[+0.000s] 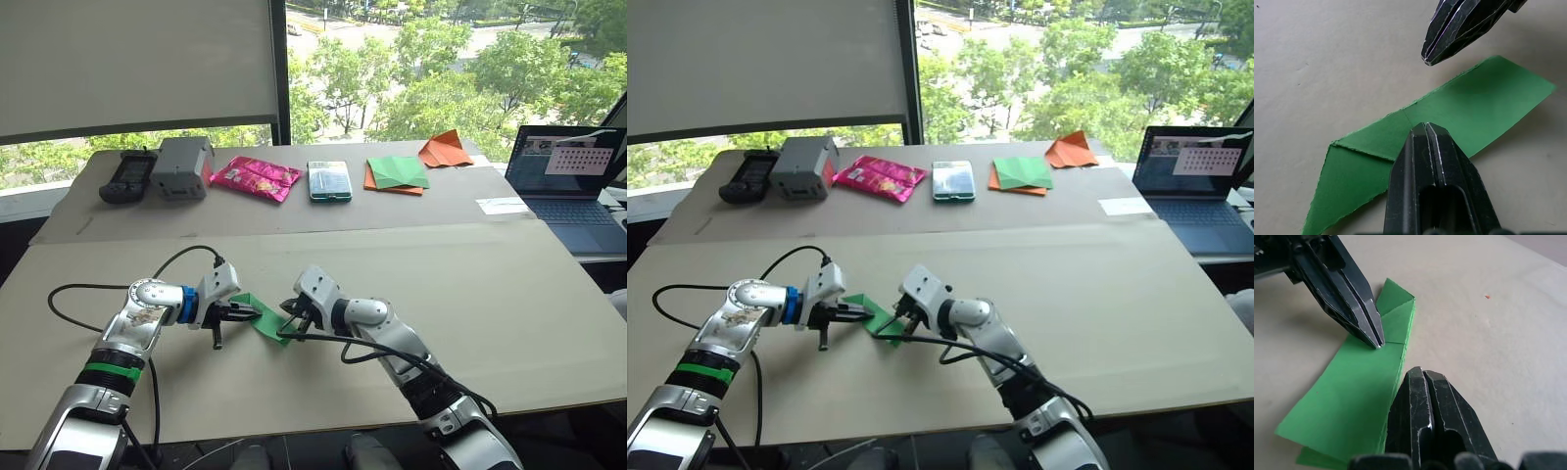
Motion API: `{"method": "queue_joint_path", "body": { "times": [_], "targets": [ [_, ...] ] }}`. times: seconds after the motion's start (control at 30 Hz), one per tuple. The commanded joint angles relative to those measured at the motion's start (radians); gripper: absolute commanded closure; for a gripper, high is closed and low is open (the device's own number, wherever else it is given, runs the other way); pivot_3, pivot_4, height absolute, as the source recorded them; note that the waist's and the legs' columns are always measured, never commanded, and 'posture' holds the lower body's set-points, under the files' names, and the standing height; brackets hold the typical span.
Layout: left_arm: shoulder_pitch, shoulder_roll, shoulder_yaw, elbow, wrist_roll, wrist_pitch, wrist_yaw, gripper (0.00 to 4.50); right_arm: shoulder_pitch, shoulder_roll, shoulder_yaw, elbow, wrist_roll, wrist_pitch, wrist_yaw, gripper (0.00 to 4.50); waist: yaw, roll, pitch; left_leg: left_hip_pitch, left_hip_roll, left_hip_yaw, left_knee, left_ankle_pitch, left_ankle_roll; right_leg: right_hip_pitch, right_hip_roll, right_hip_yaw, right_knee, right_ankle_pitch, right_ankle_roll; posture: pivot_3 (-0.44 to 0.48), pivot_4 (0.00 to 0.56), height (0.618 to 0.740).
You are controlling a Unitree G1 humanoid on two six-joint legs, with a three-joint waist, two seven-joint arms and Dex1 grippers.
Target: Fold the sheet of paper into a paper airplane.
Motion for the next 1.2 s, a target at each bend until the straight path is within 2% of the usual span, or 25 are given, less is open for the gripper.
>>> {"method": "queue_joint_path", "body": {
  "times": [0.03,0.53,0.83,1.2],
  "targets": [
    [0.011,0.005,0.001,-0.016,0.011,0.009,0.013,4.50,-0.031,0.035,0.014,0.027,-0.006,-0.039,-0.024,4.49,-0.001,0.000,0.000,0.000,0.000,0.000,0.000,0.000,0.000,0.000,0.000,0.000,0.000,0.000,0.000,0.000,0.150,0.740],
    [0.019,0.006,0.000,-0.038,0.010,0.024,0.023,4.50,-0.051,0.085,0.025,0.080,-0.006,-0.044,-0.044,4.49,-0.002,0.000,0.000,0.000,0.000,0.000,0.000,0.000,0.000,0.000,0.000,0.000,0.001,0.000,0.000,0.000,0.150,0.740],
    [0.022,0.009,0.001,-0.046,0.011,0.030,0.024,4.50,-0.029,0.074,0.069,0.146,-0.044,0.026,-0.038,4.49,-0.005,0.002,-0.002,0.001,0.000,0.000,0.000,0.000,0.000,0.000,0.000,0.000,0.001,0.000,0.000,0.000,0.150,0.740],
    [0.027,0.012,0.001,-0.046,0.016,0.032,0.027,4.50,0.009,0.020,0.143,0.115,-0.084,0.114,0.004,4.49,-0.005,0.005,-0.010,0.002,0.000,0.000,0.000,0.000,0.000,0.000,0.000,0.000,0.001,-0.003,0.001,0.000,0.150,0.740]
  ]
}}
